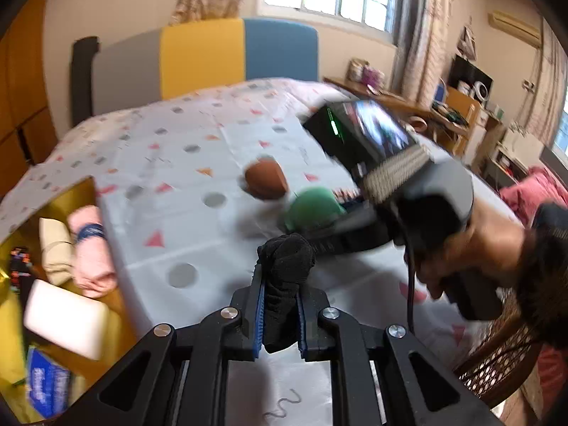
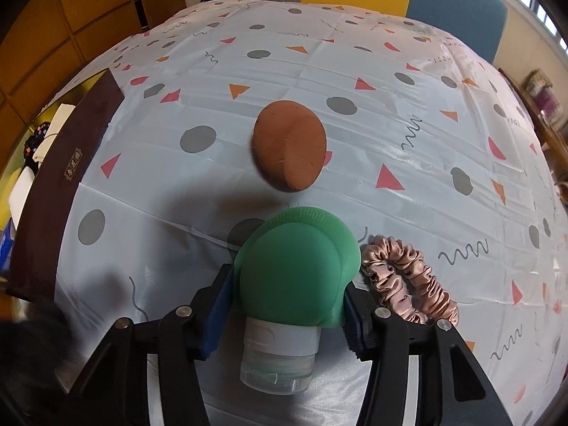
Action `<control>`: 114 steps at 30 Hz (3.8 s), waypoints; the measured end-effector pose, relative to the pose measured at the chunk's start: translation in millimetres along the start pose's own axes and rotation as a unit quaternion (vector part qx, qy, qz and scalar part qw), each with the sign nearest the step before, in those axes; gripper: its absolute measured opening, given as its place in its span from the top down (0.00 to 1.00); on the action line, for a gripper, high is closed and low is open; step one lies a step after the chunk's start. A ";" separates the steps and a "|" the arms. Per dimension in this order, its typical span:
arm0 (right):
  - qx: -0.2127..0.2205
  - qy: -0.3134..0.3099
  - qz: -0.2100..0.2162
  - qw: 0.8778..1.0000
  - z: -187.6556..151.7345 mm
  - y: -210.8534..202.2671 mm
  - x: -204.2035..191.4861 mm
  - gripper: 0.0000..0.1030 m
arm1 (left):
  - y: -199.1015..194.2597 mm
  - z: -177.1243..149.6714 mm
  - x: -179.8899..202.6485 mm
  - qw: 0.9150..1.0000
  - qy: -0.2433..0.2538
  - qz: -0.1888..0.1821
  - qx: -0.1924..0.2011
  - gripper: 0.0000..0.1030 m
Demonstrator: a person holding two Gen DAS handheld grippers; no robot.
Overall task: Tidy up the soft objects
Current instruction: 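Carry the black scrunchie into the gold tray and open the left gripper, then carry the green-capped bottle into the gold tray and open the right gripper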
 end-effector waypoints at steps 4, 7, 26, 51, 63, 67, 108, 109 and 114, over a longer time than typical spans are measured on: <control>0.003 -0.010 -0.005 1.000 -0.6 -0.1 -1.8 0.46 | -21.5 15.0 -9.2 0.999 -0.020 0.012 0.023 0.88; 0.003 -0.013 -0.006 1.000 -0.9 0.2 -2.1 0.46 | -36.7 23.8 -20.1 0.998 -0.035 0.024 0.037 0.88; 0.004 -0.018 -0.017 1.000 -2.6 0.4 -3.2 0.43 | -84.6 42.4 -130.0 0.982 -0.155 0.085 0.066 0.87; 0.004 -0.036 -0.026 0.999 -3.0 -2.0 -4.4 0.43 | -9.3 56.9 -285.0 0.926 -0.366 0.083 -0.050 0.62; 0.008 -0.044 -0.036 0.998 -2.9 -3.1 -6.4 0.41 | -64.0 44.5 -257.1 0.942 -0.274 0.192 0.020 0.56; 0.010 -0.056 -0.045 0.997 -2.4 -4.7 -10.3 0.44 | -83.5 32.7 -238.0 0.943 -0.244 0.222 0.043 0.56; 0.131 -0.046 0.086 0.987 47.0 -86.0 -116.9 0.52 | -115.1 0.6 -204.9 0.952 -0.203 0.217 0.069 0.56; 0.136 -0.052 0.090 0.985 48.7 -89.2 -123.4 0.52 | -115.2 -0.1 -206.9 0.951 -0.206 0.218 0.068 0.56; 0.158 -0.087 0.121 0.976 61.8 -105.4 -161.7 0.52 | -122.6 -2.5 -222.0 0.945 -0.223 0.229 0.075 0.56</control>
Point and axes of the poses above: each gripper's, at about its wrist camera, not at the fingertips, and y roughly the way its jaws point, x to its right, z to its top, the point moved 2 cm from there along y, roughly the way its jaws point, and after that the axes turned 15 degrees about -y, right-handed, at the moved point
